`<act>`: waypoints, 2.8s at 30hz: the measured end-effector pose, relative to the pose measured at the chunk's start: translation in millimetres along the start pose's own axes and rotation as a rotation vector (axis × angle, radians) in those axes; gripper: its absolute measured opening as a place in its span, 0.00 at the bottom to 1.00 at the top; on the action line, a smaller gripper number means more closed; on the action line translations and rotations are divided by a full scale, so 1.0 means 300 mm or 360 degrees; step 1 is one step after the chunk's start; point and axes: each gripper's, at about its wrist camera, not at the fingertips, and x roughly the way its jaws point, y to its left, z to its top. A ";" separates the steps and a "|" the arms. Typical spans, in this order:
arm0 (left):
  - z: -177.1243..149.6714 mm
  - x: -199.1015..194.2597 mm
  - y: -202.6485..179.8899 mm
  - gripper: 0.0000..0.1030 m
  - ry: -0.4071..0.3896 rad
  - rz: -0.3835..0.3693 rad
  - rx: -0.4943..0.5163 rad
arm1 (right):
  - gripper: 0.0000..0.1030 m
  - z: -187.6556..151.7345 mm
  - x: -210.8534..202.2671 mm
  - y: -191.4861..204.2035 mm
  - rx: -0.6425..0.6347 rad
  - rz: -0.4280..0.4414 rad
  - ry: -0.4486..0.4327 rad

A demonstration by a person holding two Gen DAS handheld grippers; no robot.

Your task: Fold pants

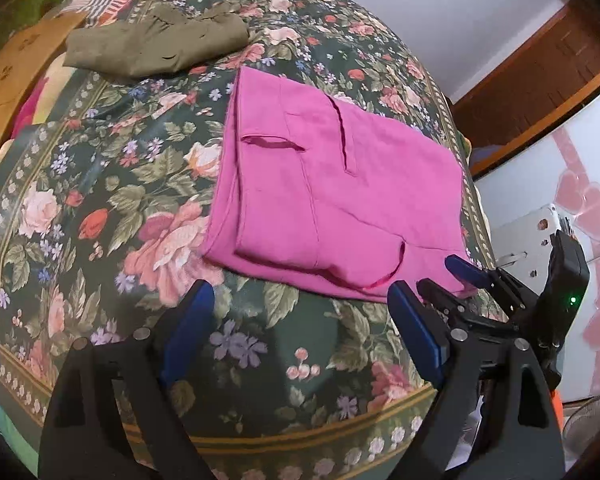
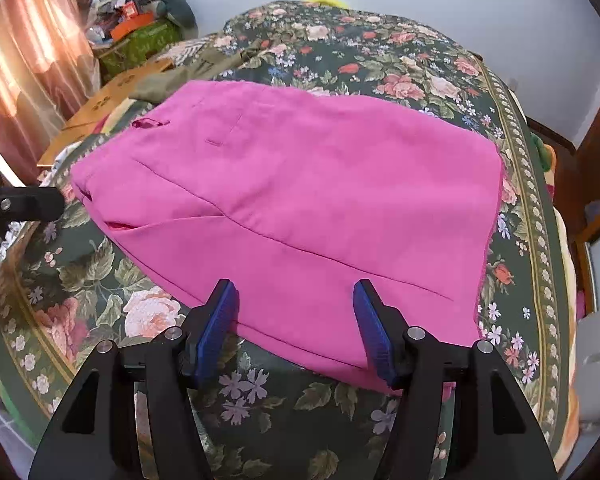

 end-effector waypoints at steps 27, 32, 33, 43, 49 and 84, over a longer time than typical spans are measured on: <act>0.130 0.062 0.048 0.24 -0.0155 0.0125 -0.0249 | 0.56 0.003 -0.011 -0.007 0.0059 0.0166 -0.0004; 0.115 -0.051 0.141 0.24 -0.0315 0.0373 -0.0192 | 0.56 0.013 -0.015 0.014 0.0054 0.0203 0.0003; 0.111 -0.071 0.156 0.24 -0.0343 0.0425 -0.0168 | 0.56 0.011 -0.011 0.017 0.0049 0.0198 0.0013; 0.109 -0.140 -0.136 0.24 -0.0672 0.0719 0.0515 | 0.56 0.002 0.008 0.044 0.0036 0.0211 0.0012; 0.141 -0.125 -0.333 0.23 -0.0606 0.0494 0.0744 | 0.56 -0.005 -0.002 0.036 0.0056 0.0236 0.0004; 0.147 0.038 -0.323 0.76 -0.0087 0.0199 0.0668 | 0.56 -0.086 -0.153 -0.132 0.0346 0.0202 -0.0071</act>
